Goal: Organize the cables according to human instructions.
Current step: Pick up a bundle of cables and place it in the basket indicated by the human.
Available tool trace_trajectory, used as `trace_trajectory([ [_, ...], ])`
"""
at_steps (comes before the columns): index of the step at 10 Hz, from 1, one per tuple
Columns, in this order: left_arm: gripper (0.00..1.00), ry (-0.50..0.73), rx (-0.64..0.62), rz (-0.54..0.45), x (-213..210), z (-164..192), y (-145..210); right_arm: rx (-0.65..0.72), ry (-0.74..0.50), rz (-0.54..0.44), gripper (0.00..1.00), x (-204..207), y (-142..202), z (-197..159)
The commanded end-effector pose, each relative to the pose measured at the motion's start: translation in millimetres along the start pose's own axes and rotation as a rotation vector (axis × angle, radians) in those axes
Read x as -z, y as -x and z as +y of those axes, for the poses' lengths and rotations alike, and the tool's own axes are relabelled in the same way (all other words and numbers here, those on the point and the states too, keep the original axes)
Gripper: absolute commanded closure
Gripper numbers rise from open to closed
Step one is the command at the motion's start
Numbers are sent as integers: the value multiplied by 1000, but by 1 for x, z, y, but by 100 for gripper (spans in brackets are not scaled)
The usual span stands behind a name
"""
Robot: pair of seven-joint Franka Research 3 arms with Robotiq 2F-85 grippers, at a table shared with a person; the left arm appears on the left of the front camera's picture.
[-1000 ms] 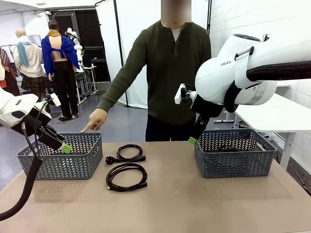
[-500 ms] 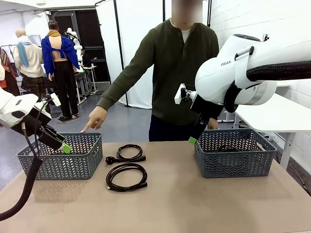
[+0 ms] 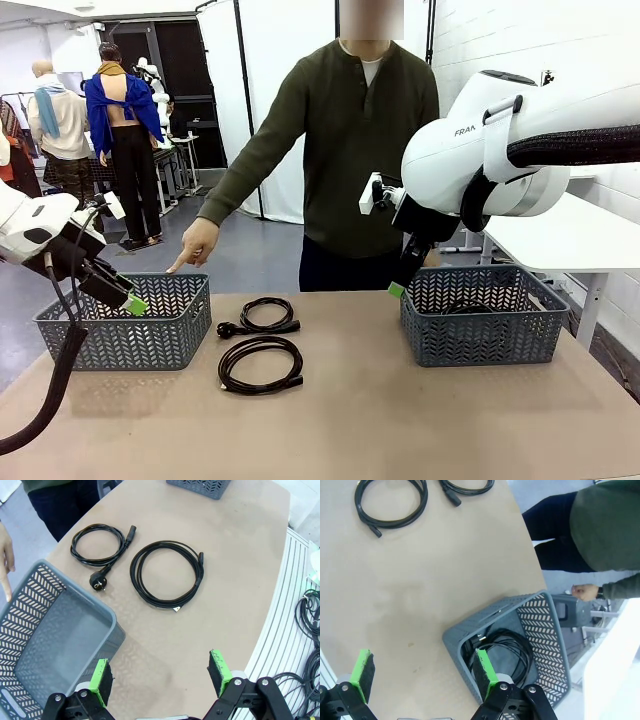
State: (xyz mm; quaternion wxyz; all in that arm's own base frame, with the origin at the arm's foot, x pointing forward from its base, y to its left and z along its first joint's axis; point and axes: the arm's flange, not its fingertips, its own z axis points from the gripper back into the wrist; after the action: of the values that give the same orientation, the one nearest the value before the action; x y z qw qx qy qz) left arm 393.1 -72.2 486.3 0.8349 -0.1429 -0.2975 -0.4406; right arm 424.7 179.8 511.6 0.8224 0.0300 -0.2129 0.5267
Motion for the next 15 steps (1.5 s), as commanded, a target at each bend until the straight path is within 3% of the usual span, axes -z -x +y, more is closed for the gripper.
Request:
trace_trajectory([
  [1, 0, 0, 0, 0, 0, 0, 0, 5, 1, 1, 0, 0, 1, 0],
  [5, 0, 29, 173, 146, 30, -13, -50, 5, 1, 1, 0, 0, 1, 0],
  [10, 0, 138, 435, 339, 109, -39, -104, 5, 1, 1, 0, 0, 1, 0],
  [12, 0, 168, 521, 390, 135, -51, -110, 5, 1, 1, 0, 0, 1, 0],
  [15, 0, 176, 521, 398, 146, -55, -103, 5, 1, 1, 0, 0, 1, 0],
])
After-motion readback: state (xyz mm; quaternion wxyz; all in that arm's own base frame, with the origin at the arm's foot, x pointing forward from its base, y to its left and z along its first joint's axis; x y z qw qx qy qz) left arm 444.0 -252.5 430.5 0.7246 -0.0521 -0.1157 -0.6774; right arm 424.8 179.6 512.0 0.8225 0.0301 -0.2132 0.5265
